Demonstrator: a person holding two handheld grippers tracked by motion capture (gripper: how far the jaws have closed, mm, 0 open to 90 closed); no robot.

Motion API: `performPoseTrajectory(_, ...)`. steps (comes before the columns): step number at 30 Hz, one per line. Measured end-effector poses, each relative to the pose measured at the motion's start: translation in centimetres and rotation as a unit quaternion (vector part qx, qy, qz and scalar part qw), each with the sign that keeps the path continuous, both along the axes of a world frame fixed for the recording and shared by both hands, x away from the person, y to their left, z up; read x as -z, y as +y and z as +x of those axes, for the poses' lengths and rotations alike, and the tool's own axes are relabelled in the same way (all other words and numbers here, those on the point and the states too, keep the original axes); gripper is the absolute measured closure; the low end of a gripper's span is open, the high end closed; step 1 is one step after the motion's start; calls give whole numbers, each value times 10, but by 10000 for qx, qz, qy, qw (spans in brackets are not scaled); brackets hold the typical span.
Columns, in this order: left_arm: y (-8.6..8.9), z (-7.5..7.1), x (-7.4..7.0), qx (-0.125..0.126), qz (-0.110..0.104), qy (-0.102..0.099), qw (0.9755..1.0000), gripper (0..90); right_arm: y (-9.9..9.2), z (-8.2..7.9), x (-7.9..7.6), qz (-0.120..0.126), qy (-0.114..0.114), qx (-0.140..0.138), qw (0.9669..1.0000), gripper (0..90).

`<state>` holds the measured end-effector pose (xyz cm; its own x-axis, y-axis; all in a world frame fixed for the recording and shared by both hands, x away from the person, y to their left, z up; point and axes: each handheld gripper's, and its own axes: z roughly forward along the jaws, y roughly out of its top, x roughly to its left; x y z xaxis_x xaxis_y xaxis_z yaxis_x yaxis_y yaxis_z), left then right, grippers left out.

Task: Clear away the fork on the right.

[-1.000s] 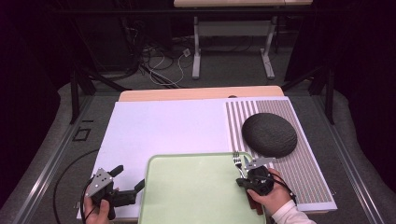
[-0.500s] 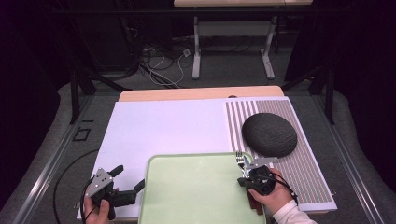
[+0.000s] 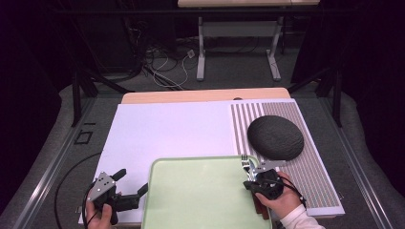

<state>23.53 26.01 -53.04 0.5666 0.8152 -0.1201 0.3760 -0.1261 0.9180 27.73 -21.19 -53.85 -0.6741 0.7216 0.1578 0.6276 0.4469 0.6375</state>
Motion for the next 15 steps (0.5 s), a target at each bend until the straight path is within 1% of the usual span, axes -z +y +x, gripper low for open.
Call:
performPoseTrajectory(3, 0, 0, 0, -3, -6, 1, 10000, 4, -2, 0, -2, 22, -59, -11, 10000, 900)
performPoseTrajectory(4, 0, 0, 0, -6, -9, 2, 10000, 4, -3, 0, -4, 31, -42, 14, 10000, 900)
performPoseTrajectory(5, 0, 0, 0, -8, -9, 1, 10000, 4, -4, 0, -4, 37, -83, 33, 10000, 900)
performPoseTrajectory(7, 0, 0, 0, -5, -11, 1, 10000, 4, -7, 0, -6, 84, -77, 64, 9999, 900)
performPoseTrajectory(8, 0, 0, 0, -6, -10, 2, 10000, 4, -9, 1, -7, 45, -63, 58, 10000, 900)
performPoseTrajectory(9, 0, 0, 0, -13, -34, 13, 10000, 4, -9, 1, -6, 186, -115, 90, 9997, 900)
performPoseTrajectory(10, 0, 0, 0, -14, -40, 17, 10000, 4, -11, 1, -8, 82, -37, 96, 9999, 900)
performPoseTrajectory(11, 0, 0, 0, -16, -43, 18, 10000, 4, -13, 2, -9, 54, -52, 90, 9999, 900)
performPoseTrajectory(13, 0, 0, 0, -16, -42, 18, 10000, 4, -16, 2, -10, 73, -75, 151, 9998, 900)
performPoseTrajectory(14, 0, 0, 0, -17, -42, 18, 10000, 4, -17, 3, -9, 79, -135, 145, 9998, 900)
performPoseTrajectory(15, 0, 0, 0, -18, -44, 18, 10000, 4, -19, 3, -11, 64, -57, 181, 9998, 900)
